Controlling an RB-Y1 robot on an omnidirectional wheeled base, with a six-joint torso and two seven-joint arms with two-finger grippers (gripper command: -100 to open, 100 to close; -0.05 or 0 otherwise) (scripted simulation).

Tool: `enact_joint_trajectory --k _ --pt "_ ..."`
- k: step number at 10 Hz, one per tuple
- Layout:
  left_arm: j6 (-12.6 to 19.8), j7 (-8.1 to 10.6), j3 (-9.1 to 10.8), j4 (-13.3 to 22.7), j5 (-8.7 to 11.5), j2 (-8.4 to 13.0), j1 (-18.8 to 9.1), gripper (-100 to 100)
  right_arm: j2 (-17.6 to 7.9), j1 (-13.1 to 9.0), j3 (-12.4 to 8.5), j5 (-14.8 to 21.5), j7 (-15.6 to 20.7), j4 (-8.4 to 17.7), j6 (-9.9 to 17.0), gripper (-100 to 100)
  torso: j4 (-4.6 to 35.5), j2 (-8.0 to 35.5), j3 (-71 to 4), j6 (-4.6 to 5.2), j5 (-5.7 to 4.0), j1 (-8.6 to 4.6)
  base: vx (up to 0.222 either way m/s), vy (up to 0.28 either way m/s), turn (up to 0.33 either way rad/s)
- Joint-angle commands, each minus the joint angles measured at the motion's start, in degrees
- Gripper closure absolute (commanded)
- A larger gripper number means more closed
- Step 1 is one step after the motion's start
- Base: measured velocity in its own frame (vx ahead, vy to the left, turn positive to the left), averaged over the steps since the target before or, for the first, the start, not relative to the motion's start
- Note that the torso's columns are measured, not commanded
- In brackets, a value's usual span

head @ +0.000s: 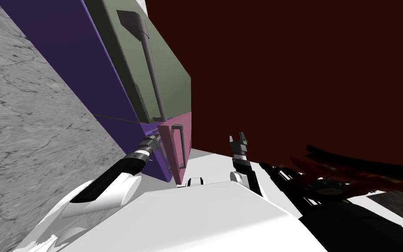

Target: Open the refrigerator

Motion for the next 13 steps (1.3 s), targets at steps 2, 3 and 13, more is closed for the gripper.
enact_joint_trajectory --k 2,3,13 --pt "-0.72 0.84 1.50 -0.38 -0.80 -0.30 -1.31 100 -0.01 0.00 0.00 0.00 0.00 0.00 0.00 0 -0.04 -0.15 -0.11 -0.07 0.16 0.58 0.002 -0.216 0.022" --pt "-0.47 1.30 2.44 -0.22 -1.47 -0.62 -1.49 100 -0.02 -0.01 -0.01 0.00 0.00 0.00 0.00 0 -0.04 -0.19 -0.14 -0.04 0.29 1.06 0.008 -0.199 0.028" --pt "2.14 3.66 6.97 0.94 -5.84 -3.07 -1.55 100 -0.02 0.00 -0.02 0.00 0.00 -0.01 0.00 0 0.01 0.56 0.42 -0.56 0.46 1.36 0.025 -0.246 0.073"
